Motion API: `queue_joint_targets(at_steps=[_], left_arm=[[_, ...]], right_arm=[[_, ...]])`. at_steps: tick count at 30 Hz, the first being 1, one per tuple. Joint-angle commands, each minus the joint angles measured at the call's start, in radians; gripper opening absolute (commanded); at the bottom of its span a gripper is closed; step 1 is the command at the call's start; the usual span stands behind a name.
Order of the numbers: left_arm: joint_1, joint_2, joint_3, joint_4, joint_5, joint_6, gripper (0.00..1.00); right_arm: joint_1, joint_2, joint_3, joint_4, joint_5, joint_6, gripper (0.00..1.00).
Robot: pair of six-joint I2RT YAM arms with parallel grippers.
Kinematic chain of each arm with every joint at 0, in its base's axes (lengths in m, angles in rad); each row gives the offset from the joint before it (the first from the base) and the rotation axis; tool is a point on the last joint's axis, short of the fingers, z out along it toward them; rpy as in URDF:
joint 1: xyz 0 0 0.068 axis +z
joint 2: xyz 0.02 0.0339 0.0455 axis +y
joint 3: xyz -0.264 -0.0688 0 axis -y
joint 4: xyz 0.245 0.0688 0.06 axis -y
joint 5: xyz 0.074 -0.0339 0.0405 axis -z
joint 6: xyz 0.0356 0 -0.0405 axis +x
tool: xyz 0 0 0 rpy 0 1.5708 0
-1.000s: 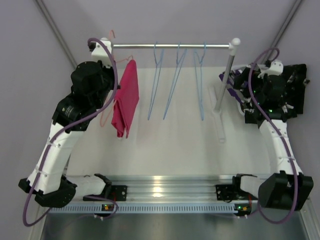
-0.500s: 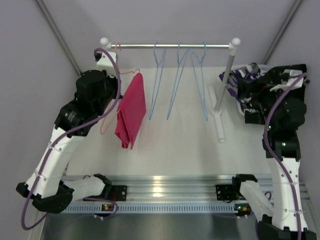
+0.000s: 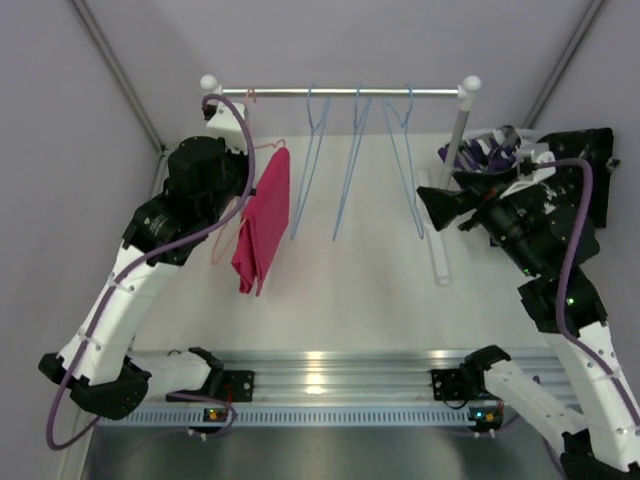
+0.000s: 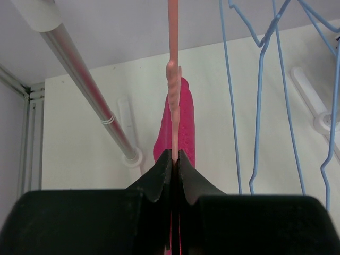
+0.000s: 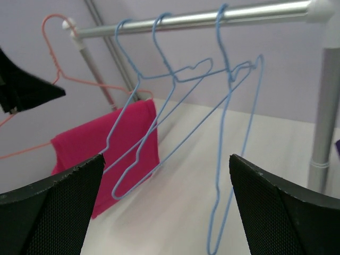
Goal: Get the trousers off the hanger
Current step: Pick up the hanger from the clothesline, then remove the trousers from the hanger.
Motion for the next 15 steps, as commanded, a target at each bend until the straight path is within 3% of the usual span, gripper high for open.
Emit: queue_joint_targets(at_steps=[1, 5, 8, 15], left_arm=[[-0.012, 0.001, 0.060, 0.209, -0.019, -0.016, 0.00], [-0.016, 0.009, 0.063, 0.212, -0.042, -0.005, 0.00], [-0.021, 0.027, 0.095, 0.200, -0.059, 0.006, 0.00], [-0.042, 0.059, 0.146, 0.204, -0.088, 0.010, 0.00]], right_arm=[[0.174, 0.078, 0.039, -0.010, 0.144, -0.095, 0.99], [0.437, 0.210, 0.130, -0.012, 0.265, -0.187, 0.99], [0.606, 0.265, 0.150, 0.031, 0.451, -0.258, 0.99], [0.697, 0.287, 0.184, 0.040, 0.462, -0.255, 0.99]])
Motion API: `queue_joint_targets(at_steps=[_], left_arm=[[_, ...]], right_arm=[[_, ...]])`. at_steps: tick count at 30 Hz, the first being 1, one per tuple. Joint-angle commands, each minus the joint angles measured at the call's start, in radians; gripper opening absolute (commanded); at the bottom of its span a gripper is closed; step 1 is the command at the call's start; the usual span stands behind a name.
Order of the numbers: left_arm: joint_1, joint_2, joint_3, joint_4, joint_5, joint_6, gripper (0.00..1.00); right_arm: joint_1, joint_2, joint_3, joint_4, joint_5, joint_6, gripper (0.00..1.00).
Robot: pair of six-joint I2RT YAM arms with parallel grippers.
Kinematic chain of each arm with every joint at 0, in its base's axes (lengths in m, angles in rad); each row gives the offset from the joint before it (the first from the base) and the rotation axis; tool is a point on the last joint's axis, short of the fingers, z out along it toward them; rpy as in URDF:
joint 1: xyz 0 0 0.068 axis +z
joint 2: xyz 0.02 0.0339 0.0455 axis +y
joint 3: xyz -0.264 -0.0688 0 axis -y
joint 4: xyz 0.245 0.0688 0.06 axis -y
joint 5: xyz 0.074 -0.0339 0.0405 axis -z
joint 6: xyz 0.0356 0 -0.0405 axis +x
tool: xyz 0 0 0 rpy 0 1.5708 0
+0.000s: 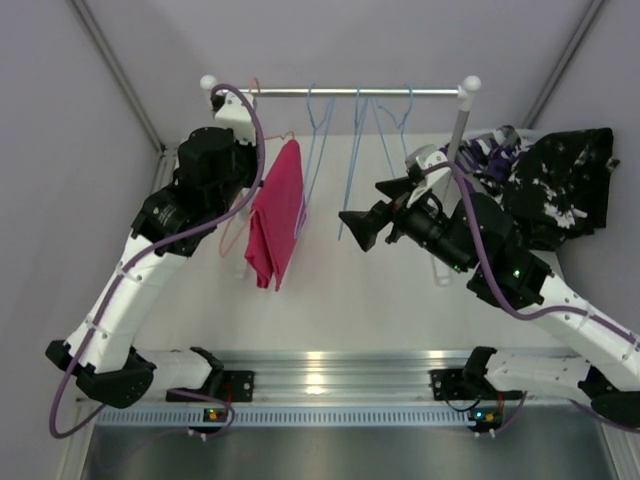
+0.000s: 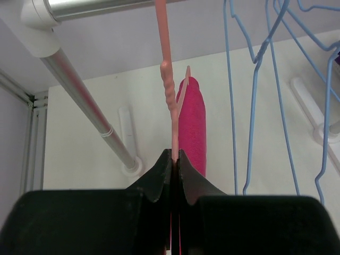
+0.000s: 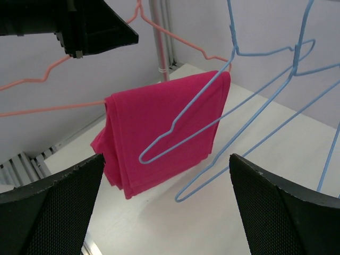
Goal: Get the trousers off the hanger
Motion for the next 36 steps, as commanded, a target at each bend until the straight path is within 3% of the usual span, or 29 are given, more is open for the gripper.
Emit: queue_joint_targets(at_steps=[1, 10, 18, 36], left_arm=[[-0.016, -0.011, 0.079, 0.208, -0.067, 0.007, 0.00], [-0.110, 0.042, 0.089, 0.256, -0.194, 0.027, 0.00], [-0.246, 0.059, 0.110, 0.296, -0.369, 0.107, 0.00], [-0.302, 0.032, 0.115, 0.345, -0.524, 0.222, 0.00]], right_arm=[[0.057, 0.028, 0.070, 0.030, 0.057, -0.032, 0.99], [0.208, 0.260, 0.142, 0.053, 0.107, -0.055, 0.99], [0.219, 0.358, 0.180, 0.072, 0.103, -0.049, 0.99], [0.226, 0.484, 0.258, 0.118, 0.101, -0.098, 0.99]])
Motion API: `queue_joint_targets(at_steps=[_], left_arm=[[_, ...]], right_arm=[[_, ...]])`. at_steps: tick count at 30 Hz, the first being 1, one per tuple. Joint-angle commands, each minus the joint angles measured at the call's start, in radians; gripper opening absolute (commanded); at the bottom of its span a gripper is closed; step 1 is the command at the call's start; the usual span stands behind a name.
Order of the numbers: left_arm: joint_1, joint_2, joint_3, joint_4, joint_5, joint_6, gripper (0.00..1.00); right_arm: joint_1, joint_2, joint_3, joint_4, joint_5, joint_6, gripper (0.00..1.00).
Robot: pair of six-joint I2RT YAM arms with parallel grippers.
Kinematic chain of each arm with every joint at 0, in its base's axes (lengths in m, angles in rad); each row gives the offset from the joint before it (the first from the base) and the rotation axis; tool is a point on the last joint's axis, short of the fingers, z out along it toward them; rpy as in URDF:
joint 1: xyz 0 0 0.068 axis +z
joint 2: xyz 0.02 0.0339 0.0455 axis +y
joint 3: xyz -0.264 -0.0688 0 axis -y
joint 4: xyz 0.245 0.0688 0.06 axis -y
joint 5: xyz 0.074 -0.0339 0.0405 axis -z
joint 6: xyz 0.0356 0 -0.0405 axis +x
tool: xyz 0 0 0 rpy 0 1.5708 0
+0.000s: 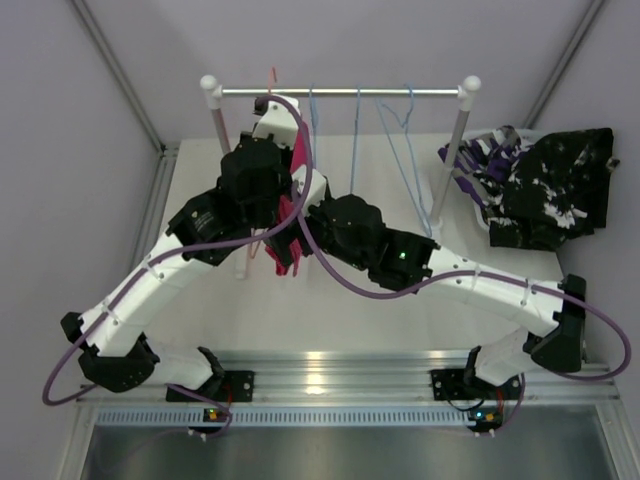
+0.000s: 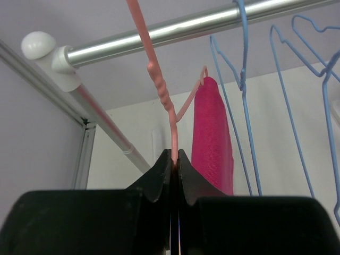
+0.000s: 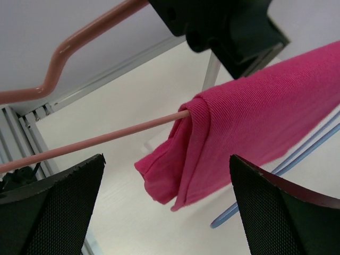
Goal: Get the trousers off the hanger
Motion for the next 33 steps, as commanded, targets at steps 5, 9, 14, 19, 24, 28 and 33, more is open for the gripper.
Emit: queue_joint_targets(at_steps=[5, 9, 14, 19, 24, 28, 33], left_arm=[[-0.013, -0.061, 0.064, 0.204, -0.085, 0.053, 0.00], [-0.013, -0.064, 0.063, 0.205, -0.093, 0.070, 0.00], [-0.013, -0.077, 0.055, 0.216, -0.128, 0.104, 0.00], [-0.013, -0.110, 0.021, 0.233, -0.134, 0.116, 0.00], [-0.013, -0.114, 0.015, 0.227, -0.134, 0.122, 0.00], [-0.013, -0.120, -0.002, 0.237, -0.136, 0.131, 0.00], [-0.013, -0.125, -0.015, 0.253, -0.151, 0.156, 0.00]], right_arm=[[0.022, 0.061, 0.094, 0.058, 0.017, -0.025, 0.99], [0.021, 0.095, 0.128, 0.053, -0.013, -0.026, 0.94], [0.011, 0.123, 0.153, 0.054, -0.038, -0.026, 0.83], [0.004, 0.140, 0.160, 0.059, -0.015, -0.023, 0.82], [-0.002, 0.167, 0.188, 0.045, 0.023, -0.026, 0.80], [-0.032, 0.172, 0.182, 0.047, 0.011, 0.011, 0.77], [-0.081, 0.163, 0.156, 0.058, -0.020, 0.041, 0.75]])
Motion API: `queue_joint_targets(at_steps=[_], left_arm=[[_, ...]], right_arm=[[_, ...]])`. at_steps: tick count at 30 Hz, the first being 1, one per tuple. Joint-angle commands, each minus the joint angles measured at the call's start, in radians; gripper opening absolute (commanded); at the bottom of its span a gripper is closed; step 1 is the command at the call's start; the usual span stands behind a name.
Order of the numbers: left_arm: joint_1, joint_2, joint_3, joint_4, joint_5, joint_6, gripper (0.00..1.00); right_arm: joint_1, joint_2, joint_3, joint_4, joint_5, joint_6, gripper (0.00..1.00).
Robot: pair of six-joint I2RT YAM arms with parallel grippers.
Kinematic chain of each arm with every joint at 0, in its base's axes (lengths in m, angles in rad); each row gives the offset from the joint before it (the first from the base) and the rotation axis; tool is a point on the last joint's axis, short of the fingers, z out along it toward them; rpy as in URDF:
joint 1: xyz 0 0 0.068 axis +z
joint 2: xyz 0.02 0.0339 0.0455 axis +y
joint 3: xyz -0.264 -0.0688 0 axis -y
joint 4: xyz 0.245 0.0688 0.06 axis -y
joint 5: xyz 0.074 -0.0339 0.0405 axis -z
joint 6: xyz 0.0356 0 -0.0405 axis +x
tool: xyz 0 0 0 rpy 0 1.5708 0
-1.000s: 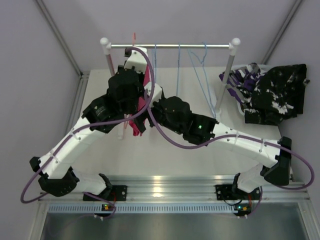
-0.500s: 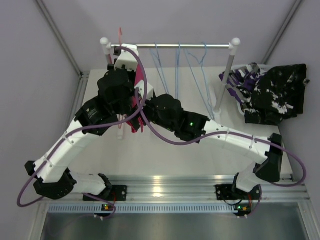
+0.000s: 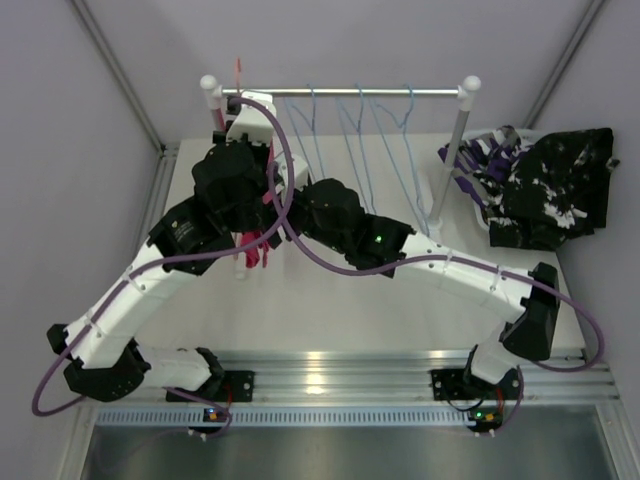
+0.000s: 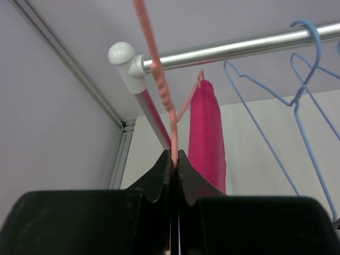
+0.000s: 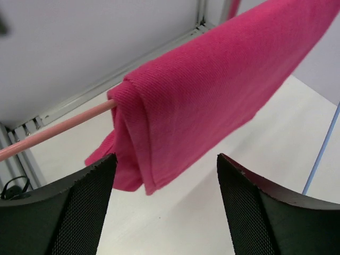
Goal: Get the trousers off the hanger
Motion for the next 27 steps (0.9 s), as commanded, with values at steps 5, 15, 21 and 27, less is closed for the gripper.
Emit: queue_joint_targets(at_steps=[5, 15, 21, 27], left_arm=[[-0.013, -0.055, -0.001, 0.174, 0.000, 0.032, 0.00], [-0.013, -0.069, -0.035, 0.195, -0.014, 0.055, 0.00], [-0.013, -0.072, -0.041, 0.198, -0.012, 0.059, 0.00], [-0.013, -0.061, -0.043, 0.197, -0.011, 0.058, 0.00]], right_arm=[[-0.066, 0.004, 0.001, 0.052, -0.028, 0.047, 0.74], [-0.077, 0.051, 0.043, 0.059, -0.089, 0.075, 0.74], [-0.077, 0.040, 0.033, 0.059, -0.088, 0.075, 0.74], [-0.077, 0.014, 0.014, 0.067, -0.100, 0.078, 0.75]])
